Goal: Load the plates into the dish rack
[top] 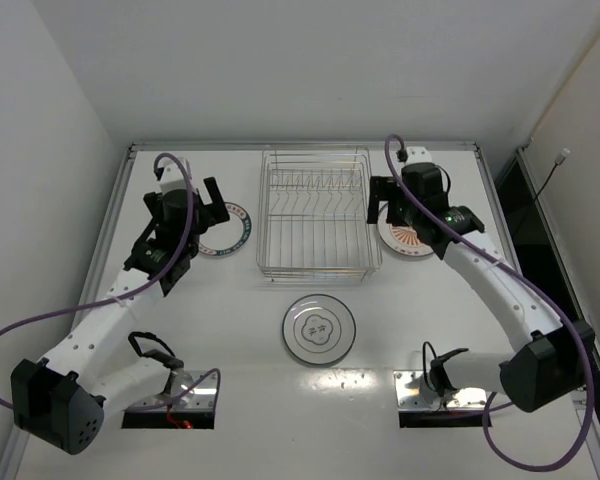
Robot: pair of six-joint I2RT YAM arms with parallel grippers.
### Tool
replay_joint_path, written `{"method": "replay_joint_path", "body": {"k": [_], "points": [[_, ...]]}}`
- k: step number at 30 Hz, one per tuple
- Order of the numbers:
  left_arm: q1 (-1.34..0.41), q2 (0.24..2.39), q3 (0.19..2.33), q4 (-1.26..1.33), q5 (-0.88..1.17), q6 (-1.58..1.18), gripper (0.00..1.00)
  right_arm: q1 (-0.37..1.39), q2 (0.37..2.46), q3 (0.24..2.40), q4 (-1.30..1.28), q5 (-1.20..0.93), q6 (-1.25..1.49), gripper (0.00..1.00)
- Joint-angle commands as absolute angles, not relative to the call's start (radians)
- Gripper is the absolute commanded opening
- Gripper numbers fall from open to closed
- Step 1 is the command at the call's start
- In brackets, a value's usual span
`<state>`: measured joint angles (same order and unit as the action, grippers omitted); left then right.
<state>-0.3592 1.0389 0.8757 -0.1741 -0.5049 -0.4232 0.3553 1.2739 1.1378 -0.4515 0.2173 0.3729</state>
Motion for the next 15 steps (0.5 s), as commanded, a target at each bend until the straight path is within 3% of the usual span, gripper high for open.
{"method": "replay_joint_path", "body": {"k": [1, 13, 15], "points": [[-0.353, 1.022, 0.856, -0.129, -0.511, -0.410, 1.00, 0.347, 1.240, 1.075, -0.497, 0.331, 0.439, 1.00], [-0.353, 1.104, 0.919, -0.207, -0.505, -0.410, 1.00, 0.184, 1.190, 1.014, -0.520, 0.281, 0.448, 1.00], [-0.353, 1.104, 0.919, -0.207, -0.553, -0.431, 1.00, 0.184, 1.203, 1.000, -0.520, 0.357, 0.448, 1.00]]}}
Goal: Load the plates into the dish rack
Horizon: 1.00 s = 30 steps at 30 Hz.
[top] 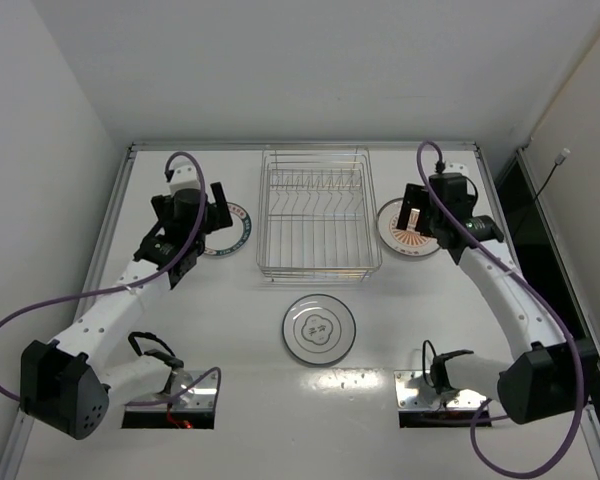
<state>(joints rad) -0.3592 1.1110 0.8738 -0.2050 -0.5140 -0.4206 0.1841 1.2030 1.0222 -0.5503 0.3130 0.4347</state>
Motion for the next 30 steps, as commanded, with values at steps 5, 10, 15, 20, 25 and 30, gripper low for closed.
{"method": "replay_joint_path", "body": {"k": [5, 10, 15, 20, 25, 30], "points": [[-0.353, 1.049, 0.790, -0.088, -0.653, -0.433, 1.00, 0.184, 1.148, 0.868, -0.368, 0.597, 0.428, 1.00], [-0.366, 0.934, 0.574, 0.087, -0.733, -0.353, 1.00, 0.196, 1.000, 0.682, -0.120, 0.586, 0.382, 1.00], [-0.386, 0.809, 0.400, 0.302, -0.818, -0.267, 1.00, 0.183, 0.885, 0.417, 0.244, 0.533, 0.360, 1.00], [-0.400, 0.814, 0.435, 0.264, -0.818, -0.299, 1.00, 0.169, 0.958, 0.533, 0.064, 0.570, 0.443, 1.00], [-0.410, 0.883, 0.537, 0.135, -0.798, -0.345, 1.00, 0.102, 1.206, 0.791, -0.156, 0.496, 0.491, 0.95], [-0.410, 0.907, 0.568, 0.092, -0.788, -0.345, 1.00, -0.221, 1.416, 0.870, -0.209, -0.017, 0.656, 0.92]]}}
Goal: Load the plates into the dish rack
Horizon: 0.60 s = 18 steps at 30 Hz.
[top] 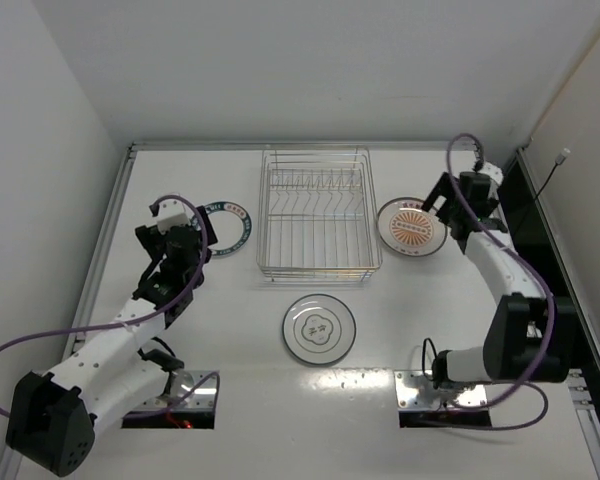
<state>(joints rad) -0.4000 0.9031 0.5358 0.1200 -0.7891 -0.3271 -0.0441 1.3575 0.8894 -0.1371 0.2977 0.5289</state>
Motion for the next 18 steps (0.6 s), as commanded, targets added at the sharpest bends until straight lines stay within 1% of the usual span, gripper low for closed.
{"method": "replay_joint_path", "body": {"k": [1, 4, 8, 11, 12, 15, 16, 18], "points": [[-0.410, 0.907, 0.568, 0.092, -0.788, -0.345, 1.00, -0.259, 1.426, 0.853, -0.192, -0.052, 0.687, 0.91], [-0.410, 0.897, 0.568, 0.092, -0.776, -0.359, 1.00, -0.345, 1.456, 0.815, -0.167, -0.107, 0.696, 0.91], [-0.410, 0.879, 0.568, 0.081, -0.726, -0.379, 1.00, -0.376, 1.517, 0.796, -0.129, -0.187, 0.721, 0.91], [-0.419, 0.879, 0.577, 0.072, -0.712, -0.397, 1.00, -0.413, 1.626, 0.796, -0.083, -0.329, 0.747, 0.87], [-0.419, 0.879, 0.577, 0.060, -0.712, -0.397, 1.00, -0.423, 1.653, 0.796, -0.063, -0.359, 0.761, 0.80], [-0.419, 0.879, 0.588, 0.034, -0.750, -0.408, 1.00, -0.446, 1.738, 0.796, -0.003, -0.459, 0.807, 0.68], [-0.419, 0.870, 0.597, 0.034, -0.761, -0.417, 1.00, -0.446, 1.770, 0.830, -0.026, -0.459, 0.807, 0.67], [-0.419, 0.870, 0.597, 0.034, -0.761, -0.417, 1.00, -0.434, 1.798, 0.871, -0.066, -0.459, 0.807, 0.67]]}}
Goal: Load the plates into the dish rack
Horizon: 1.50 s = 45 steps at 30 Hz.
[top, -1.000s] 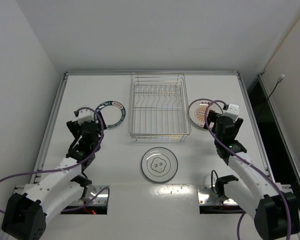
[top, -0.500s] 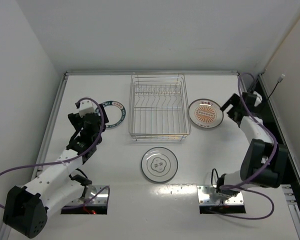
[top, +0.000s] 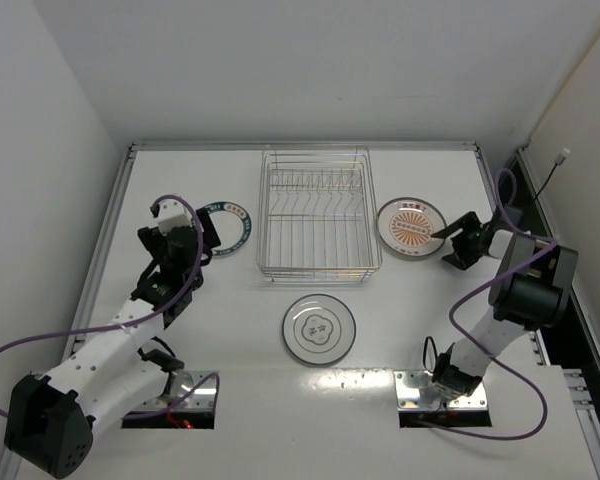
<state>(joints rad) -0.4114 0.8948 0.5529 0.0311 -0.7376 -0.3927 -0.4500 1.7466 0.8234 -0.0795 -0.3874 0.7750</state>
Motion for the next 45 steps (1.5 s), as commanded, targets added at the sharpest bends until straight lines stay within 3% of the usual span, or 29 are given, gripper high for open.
{"method": "replay_joint_path", "body": {"k": [1, 6, 9, 12, 18, 20, 27, 33, 38, 45], "points": [[-0.419, 0.870, 0.597, 0.034, -0.761, -0.417, 1.00, -0.434, 1.807, 0.900, -0.083, -0.448, 0.798, 0.67], [-0.419, 0.870, 0.606, 0.025, -0.761, -0.417, 1.00, -0.390, 1.870, 0.923, -0.083, -0.446, 0.808, 0.58], [-0.419, 0.870, 0.606, 0.025, -0.761, -0.417, 1.00, -0.390, 1.908, 0.911, -0.045, -0.472, 0.808, 0.37], [-0.419, 0.870, 0.606, 0.025, -0.772, -0.417, 1.00, -0.390, 1.881, 0.876, -0.020, -0.457, 0.818, 0.00], [-0.419, 0.870, 0.606, 0.015, -0.772, -0.426, 1.00, -0.390, 1.648, 0.876, -0.106, -0.301, 0.778, 0.00], [-0.419, 0.870, 0.606, 0.015, -0.781, -0.426, 1.00, -0.353, 1.513, 0.911, -0.159, -0.191, 0.749, 0.00], [-0.419, 0.870, 0.606, 0.006, -0.799, -0.426, 1.00, -0.181, 1.326, 1.104, -0.278, 0.111, 0.666, 0.00], [-0.419, 0.879, 0.606, 0.006, -0.810, -0.426, 1.00, -0.017, 1.342, 1.251, -0.299, 0.274, 0.574, 0.00], [-0.419, 0.879, 0.606, 0.006, -0.819, -0.426, 1.00, 0.149, 1.533, 1.446, -0.353, 0.444, 0.503, 0.00], [-0.419, 0.888, 0.606, 0.006, -0.819, -0.426, 1.00, 0.196, 1.701, 1.591, -0.387, 0.485, 0.465, 0.00]]}}
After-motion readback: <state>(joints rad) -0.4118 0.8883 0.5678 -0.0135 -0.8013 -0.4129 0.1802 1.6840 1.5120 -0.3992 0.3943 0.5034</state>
